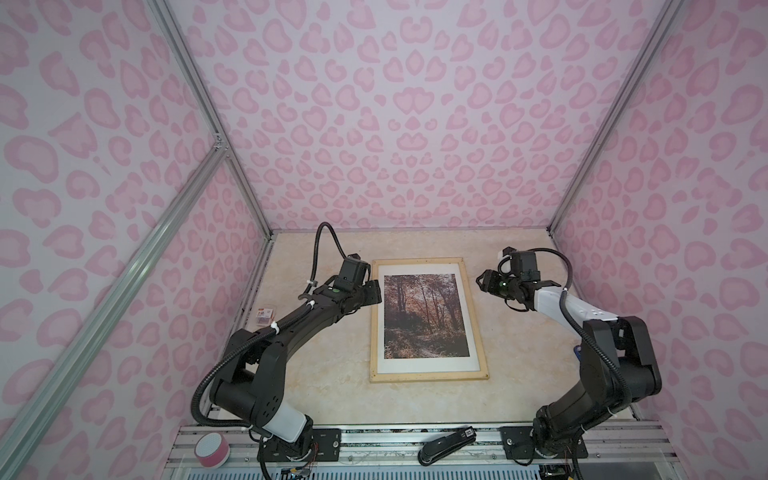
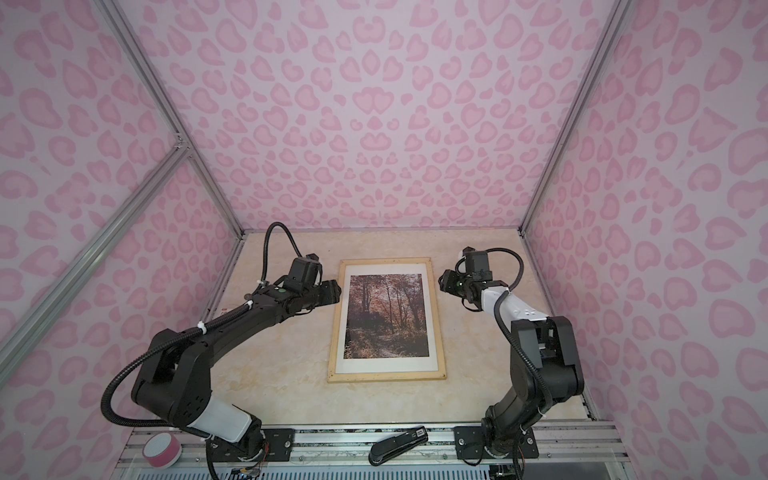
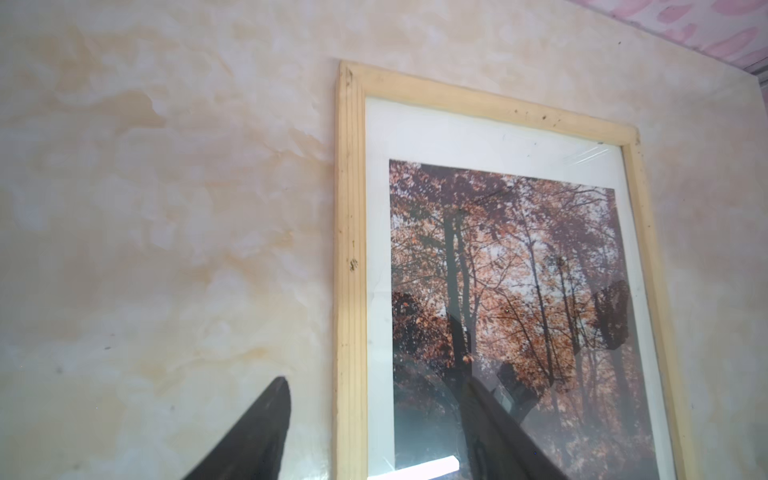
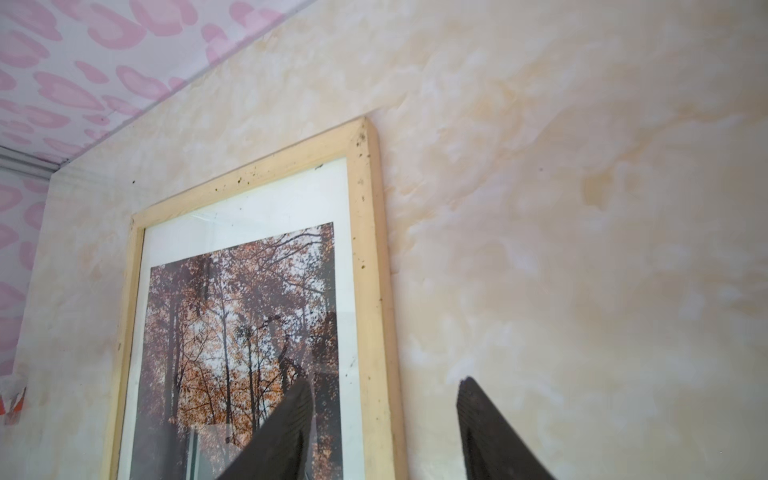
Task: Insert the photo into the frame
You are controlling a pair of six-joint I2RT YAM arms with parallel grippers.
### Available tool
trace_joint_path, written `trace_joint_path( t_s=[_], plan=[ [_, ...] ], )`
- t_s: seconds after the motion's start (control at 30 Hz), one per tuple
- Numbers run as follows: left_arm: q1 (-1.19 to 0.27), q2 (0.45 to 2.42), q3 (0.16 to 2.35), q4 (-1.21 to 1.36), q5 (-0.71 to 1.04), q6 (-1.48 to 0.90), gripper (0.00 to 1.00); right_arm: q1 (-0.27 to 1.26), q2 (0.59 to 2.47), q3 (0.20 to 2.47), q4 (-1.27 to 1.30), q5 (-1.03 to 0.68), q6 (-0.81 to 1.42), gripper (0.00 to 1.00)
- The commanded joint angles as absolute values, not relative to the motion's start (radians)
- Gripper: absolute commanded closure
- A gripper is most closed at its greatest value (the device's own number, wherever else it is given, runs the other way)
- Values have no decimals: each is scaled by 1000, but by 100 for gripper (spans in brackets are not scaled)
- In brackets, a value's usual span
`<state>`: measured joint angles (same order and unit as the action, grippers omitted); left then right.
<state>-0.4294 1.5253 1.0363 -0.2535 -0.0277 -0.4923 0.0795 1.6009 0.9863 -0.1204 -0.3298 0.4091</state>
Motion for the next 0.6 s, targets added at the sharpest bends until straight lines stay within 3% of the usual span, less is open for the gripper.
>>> trace_joint_path(
  t_s=[0.0,0.07,0.1,0.4,0.57],
  plan=[
    [-426,1457,1071,-331,-110,-415,30,46,1544,980,-164,-283,374,35],
    [-426,1419,1087,-351,-150,-392,23,34,1505,978,-189,-256,358,21],
    [-424,1396,1094,-357,-162,-376,1,27,1479,976,-199,-247,349,3],
    [-373,1316,1160,-525,-303,-389,3,-76,1328,959,-365,-89,320,1],
    [-278,1301,1174,-586,-294,-384,2,-155,1188,862,-277,-170,322,1]
  ],
)
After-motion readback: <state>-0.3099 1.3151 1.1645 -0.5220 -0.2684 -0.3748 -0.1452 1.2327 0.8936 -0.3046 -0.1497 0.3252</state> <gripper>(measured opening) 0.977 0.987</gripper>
